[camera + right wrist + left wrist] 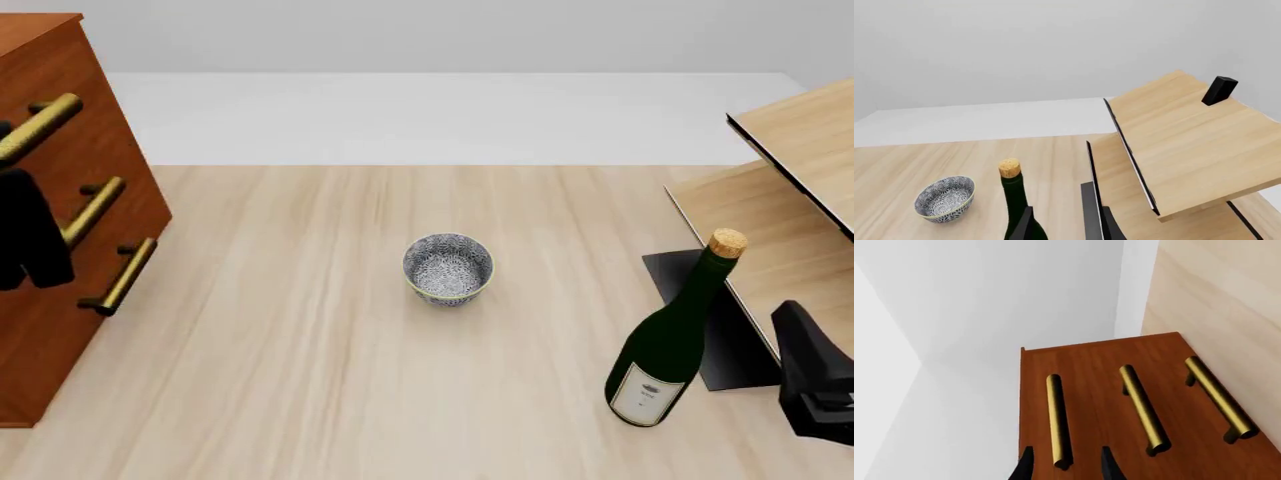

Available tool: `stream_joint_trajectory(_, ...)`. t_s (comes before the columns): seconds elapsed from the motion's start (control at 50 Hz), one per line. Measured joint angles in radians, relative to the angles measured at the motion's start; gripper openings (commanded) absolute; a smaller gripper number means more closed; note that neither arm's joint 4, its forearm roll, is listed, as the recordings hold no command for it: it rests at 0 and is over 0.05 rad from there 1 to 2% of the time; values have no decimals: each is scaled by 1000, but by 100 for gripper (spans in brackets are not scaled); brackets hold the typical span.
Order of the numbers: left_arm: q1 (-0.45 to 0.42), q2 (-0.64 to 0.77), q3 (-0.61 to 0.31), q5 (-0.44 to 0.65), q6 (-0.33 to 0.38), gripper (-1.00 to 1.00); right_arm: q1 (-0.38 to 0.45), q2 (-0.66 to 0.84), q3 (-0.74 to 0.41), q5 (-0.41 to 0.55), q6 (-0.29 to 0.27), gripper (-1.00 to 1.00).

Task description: Close the bottom drawer of the cabinet and open the top drawer.

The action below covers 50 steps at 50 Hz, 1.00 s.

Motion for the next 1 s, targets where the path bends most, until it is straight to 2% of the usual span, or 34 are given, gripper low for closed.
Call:
stream_joint_trajectory(0.56, 64, 47, -59, -8, -1, 100, 6, -28, 0, 27, -6, 100)
stream_joint_trajectory(1.0, 73, 79, -93, 7, -26, 100, 8, -28, 1, 26, -8, 100)
